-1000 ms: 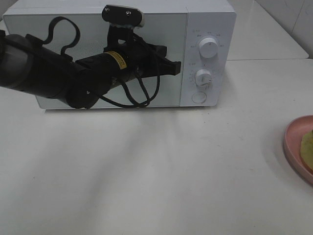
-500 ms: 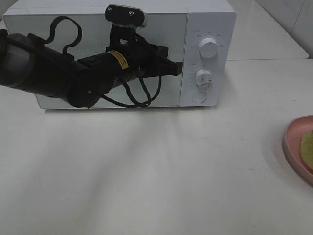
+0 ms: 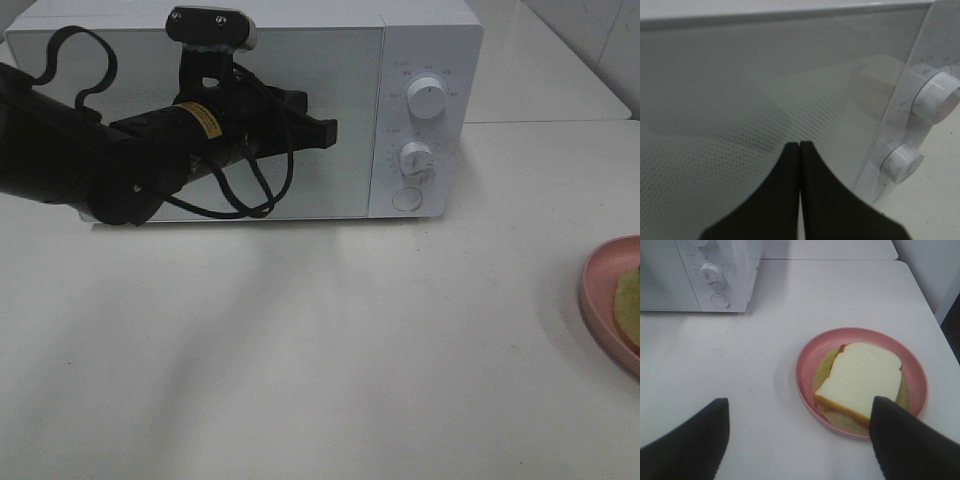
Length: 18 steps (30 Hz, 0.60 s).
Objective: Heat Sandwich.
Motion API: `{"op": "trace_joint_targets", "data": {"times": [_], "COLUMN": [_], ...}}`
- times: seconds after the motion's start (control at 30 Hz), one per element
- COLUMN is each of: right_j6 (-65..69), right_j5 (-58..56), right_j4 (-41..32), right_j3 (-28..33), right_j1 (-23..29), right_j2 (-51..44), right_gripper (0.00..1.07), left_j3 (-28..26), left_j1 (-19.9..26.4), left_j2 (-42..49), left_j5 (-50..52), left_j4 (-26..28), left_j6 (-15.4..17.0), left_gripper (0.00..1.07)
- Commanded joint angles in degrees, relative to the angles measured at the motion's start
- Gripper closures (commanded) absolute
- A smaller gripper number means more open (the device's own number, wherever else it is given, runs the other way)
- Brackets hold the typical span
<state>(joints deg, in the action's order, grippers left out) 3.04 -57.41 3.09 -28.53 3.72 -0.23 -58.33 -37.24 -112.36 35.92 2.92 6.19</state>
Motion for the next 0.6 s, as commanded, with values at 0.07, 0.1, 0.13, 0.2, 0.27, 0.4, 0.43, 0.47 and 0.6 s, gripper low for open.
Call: {"op": "trace_joint_targets", "data": {"times": [0.07, 0.1, 0.13, 0.2, 0.27, 0.4, 0.43, 0.47, 0.6], "right_j6": [-0.2, -0.2, -0.2, -0.2, -0.2, -0.2, -0.2, -0.2, -0.2], "right_j5": [0.2, 0.2, 0.2, 0.2, 0.2, 0.2, 0.2, 0.2, 0.2], "right_j4": [0.4, 0.4, 0.4, 0.4, 0.4, 0.4, 0.4, 0.4, 0.4], "right_j3": [0.0, 0.0, 0.0, 0.0, 0.0, 0.0, 0.0, 0.0, 0.0], "right_j1": [-0.4, -0.4, -0.4, -0.4, -0.4, -0.4, -0.4, -0.4, -0.4], "right_j2": [-1.6, -1.6, -1.6, -1.6, -1.6, -1.6, -1.6, -1.6, -1.6], "right_gripper": [0.32, 0.32, 0.32, 0.32, 0.32, 0.32, 0.32, 0.32, 0.32], "left_j3": [3.0, 4.1, 4.8, 7.2, 8.1, 10.6, 11.3, 11.7, 12.4], "left_j1": [-0.3, -0.5, -0.6, -0.9, -0.9, -0.9, -0.9, -0.9, -0.9], "left_j2": [2.9, 3.5, 3.9, 5.4, 5.9, 7.8, 9.0, 9.6, 12.3], "left_j5": [1.1, 1.0, 1.0, 0.7, 0.6, -1.7, -3.9, -5.1, -12.7], "left_j4": [0.4, 0.4, 0.3, 0.3, 0.3, 0.3, 0.4, 0.4, 0.4], "left_j6": [0.3, 0.3, 0.3, 0.3, 0.3, 0.3, 0.4, 0.8, 1.5], "left_gripper": [1.07, 1.07, 1.07, 1.07, 1.07, 0.85, 0.57, 0.41, 0.05]}}
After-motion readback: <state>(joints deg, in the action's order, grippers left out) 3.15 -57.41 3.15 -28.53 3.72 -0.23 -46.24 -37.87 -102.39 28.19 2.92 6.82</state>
